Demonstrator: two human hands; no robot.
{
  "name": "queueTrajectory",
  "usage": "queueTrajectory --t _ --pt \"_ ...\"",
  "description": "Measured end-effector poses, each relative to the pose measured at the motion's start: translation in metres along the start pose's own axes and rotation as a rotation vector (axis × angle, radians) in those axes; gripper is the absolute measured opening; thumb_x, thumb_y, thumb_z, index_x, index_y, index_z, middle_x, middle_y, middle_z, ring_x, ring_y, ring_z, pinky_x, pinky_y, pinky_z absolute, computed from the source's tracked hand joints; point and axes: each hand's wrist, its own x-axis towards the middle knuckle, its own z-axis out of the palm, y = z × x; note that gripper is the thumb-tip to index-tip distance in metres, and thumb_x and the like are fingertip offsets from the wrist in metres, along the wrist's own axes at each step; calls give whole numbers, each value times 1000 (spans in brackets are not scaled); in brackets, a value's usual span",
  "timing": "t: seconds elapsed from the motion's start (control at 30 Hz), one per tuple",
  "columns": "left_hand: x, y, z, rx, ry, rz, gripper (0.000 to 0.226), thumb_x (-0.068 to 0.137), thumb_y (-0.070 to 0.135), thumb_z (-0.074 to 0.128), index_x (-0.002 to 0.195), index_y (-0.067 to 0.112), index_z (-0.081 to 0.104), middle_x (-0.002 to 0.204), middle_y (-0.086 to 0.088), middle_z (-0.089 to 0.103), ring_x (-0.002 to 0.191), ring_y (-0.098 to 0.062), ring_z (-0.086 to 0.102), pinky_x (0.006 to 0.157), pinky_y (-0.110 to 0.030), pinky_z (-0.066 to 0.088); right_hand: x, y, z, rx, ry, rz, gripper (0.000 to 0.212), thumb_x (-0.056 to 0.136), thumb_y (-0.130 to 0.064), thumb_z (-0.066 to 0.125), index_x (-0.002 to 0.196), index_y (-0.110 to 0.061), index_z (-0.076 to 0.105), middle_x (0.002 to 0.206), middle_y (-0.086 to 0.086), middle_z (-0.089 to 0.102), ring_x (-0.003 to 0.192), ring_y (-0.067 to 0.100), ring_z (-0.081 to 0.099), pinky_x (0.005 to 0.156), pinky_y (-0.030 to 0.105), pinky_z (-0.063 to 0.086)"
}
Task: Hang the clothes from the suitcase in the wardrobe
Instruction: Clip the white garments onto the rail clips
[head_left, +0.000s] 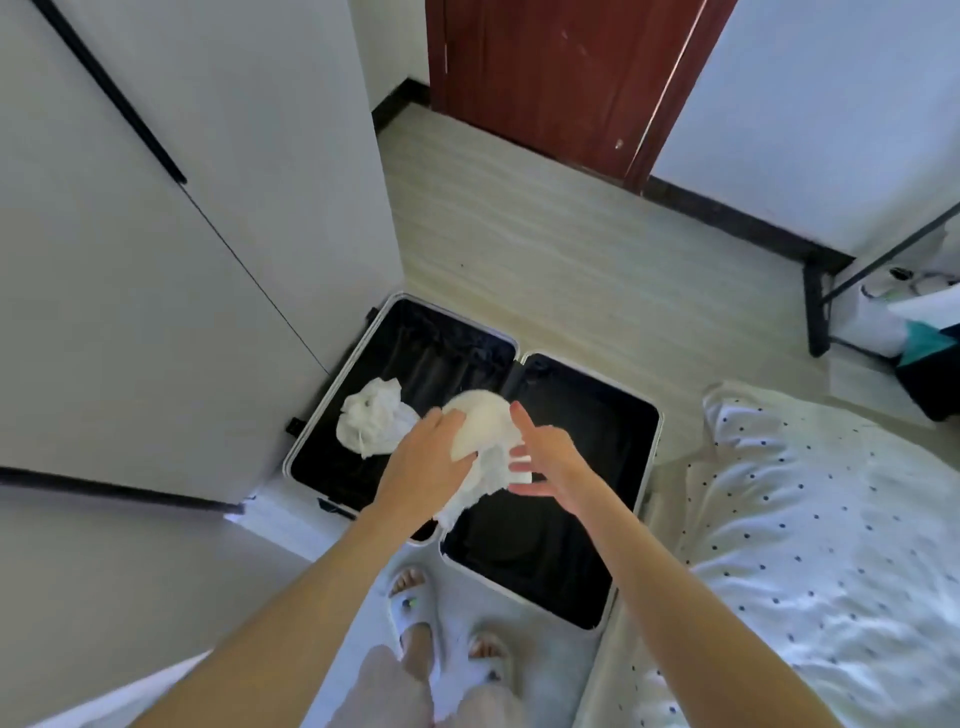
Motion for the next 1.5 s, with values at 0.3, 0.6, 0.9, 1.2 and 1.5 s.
queueTrajectory --t 0.3,0.6,0.9,1.2,1.5 --pt "-127 62 -15 145 -126 90 49 89 42 51 129 20 35 115 1 51 102 -22 54 74 -27 36 -75 18 -5 149 -100 2 46 85 -10 67 125 2 48 120 20 58 105 34 60 82 48 54" --pt "-280 5 -39 228 -373 -311 34 90 27 48 122 16 51 79 5 56 101 -23 57 78 -27 39 -150 44 33 -256 -48 -164 39 94 -14 49 128 2 44 111 17 56 103 30 57 93 39 47" --pt "-415 -79 -76 111 233 -526 39 87 3 41 117 21 58 112 -7 53 110 -26 48 84 -32 40 -226 108 115 -560 -180 -201 34 89 -22 54 117 -2 55 114 19 62 105 32 60 97 44 47" --pt "-558 -147 -141 -762 792 -721 36 88 -3 42 102 18 67 76 -10 66 69 -24 61 71 -28 53 -308 169 254 -577 -486 -208 20 94 -9 51 114 -3 53 107 18 61 79 25 59 61 32 49" --pt "-607 -174 -199 -1322 864 -459 36 88 -15 40 100 7 65 96 -14 68 72 -18 68 71 -28 56 -344 173 353 -725 -578 -254 6 91 -7 53 93 -2 53 72 12 55 67 24 56 80 39 50"
